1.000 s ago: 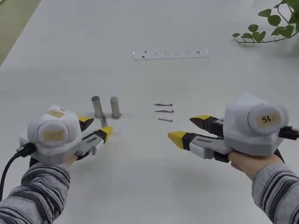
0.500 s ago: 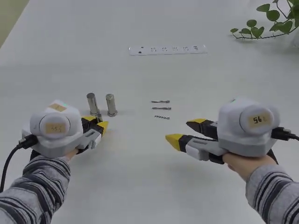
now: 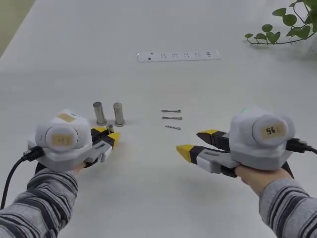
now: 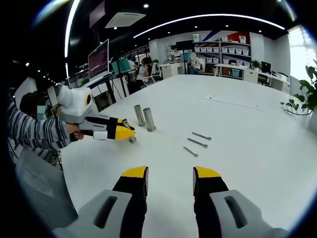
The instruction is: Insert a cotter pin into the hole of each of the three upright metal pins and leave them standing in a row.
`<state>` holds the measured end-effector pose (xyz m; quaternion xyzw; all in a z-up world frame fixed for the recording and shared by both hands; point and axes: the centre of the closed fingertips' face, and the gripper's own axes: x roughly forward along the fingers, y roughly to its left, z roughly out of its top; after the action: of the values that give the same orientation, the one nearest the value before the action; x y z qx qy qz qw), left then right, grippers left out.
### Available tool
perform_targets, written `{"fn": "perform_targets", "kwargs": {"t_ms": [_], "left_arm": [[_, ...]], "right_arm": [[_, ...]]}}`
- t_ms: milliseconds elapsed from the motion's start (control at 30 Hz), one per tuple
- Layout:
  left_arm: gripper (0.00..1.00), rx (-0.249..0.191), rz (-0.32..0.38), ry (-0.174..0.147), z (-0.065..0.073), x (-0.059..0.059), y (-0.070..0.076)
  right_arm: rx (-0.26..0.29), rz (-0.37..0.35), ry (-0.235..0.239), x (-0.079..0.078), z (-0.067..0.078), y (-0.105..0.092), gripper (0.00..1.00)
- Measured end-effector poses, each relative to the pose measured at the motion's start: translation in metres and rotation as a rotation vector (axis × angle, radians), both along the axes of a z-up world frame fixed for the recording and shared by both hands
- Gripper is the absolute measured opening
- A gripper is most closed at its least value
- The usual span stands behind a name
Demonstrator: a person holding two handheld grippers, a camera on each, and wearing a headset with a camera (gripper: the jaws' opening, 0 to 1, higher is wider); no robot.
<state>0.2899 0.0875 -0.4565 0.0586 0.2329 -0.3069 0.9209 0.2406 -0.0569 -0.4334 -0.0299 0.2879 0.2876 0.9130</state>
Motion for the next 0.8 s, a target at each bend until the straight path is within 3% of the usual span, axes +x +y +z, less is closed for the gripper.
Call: {"fn": "perform_targets", "kwargs": {"t_ms": [367, 467, 800], "left_arm": [[0.05, -0.004, -0.091, 0.008, -0.002, -0.023, -0.037], [0.05, 0.027, -0.121, -0.006, -0.005, -0.03, -0.045], [0.05, 0.014, -0.134, 0.012, -0.01, -0.035, -0.052]], "right_arm": [[0.0, 0.014, 0.003, -0.002, 0.001, 0.002, 0.3], [0.01, 0.017, 0.0, -0.003, 0.003, 0.003, 0.29], [0.016, 0.036, 0.0, -0.006, 0.003, 0.005, 0.29]]}}
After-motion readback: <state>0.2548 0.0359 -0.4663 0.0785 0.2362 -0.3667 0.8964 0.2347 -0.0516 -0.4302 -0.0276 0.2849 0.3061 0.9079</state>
